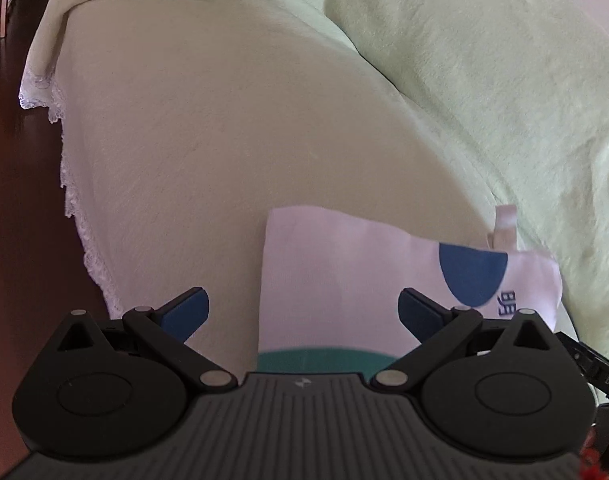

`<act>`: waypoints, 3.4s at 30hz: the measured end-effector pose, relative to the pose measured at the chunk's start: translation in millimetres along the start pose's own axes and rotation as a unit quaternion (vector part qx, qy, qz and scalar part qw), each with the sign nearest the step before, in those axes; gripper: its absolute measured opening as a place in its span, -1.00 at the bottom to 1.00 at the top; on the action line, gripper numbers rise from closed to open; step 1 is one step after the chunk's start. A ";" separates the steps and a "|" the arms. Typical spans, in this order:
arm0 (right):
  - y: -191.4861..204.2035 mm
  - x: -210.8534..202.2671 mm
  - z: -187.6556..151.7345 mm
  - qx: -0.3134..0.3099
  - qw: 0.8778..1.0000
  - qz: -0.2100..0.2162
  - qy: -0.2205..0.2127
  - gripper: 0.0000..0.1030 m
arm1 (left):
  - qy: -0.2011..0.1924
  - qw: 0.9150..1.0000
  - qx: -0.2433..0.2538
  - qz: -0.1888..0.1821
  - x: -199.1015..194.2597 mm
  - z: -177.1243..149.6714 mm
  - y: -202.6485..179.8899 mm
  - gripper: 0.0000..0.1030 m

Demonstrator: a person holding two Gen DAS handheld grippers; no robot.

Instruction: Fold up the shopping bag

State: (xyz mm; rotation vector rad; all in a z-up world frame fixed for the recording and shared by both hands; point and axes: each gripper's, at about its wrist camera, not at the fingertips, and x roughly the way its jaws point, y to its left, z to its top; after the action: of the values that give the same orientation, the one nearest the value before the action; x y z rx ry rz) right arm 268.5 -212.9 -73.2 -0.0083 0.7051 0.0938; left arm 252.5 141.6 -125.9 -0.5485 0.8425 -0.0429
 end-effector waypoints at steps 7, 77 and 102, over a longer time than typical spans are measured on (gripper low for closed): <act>-20.0 15.7 -0.1 0.007 1.000 -0.026 -0.015 0.97 | -0.020 0.998 0.059 -0.003 -2.6 -3.1 -4.1 -0.32; -192.8 -297.6 -267.7 0.376 0.923 -0.083 -0.002 -0.91 | 0.171 0.948 0.230 -0.137 -15.6 -169.3 -187.3 -0.71; -279.4 -331.0 -241.9 -0.248 0.919 -0.303 0.037 -0.16 | 0.209 0.855 0.428 -0.204 -38.7 -227.4 -313.2 -0.59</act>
State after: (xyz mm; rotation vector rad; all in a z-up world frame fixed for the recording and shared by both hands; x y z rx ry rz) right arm -113.9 -528.1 -49.9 -0.7190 0.7117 -0.3267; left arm 118.3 -219.5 -71.4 0.1559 1.0103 -0.9177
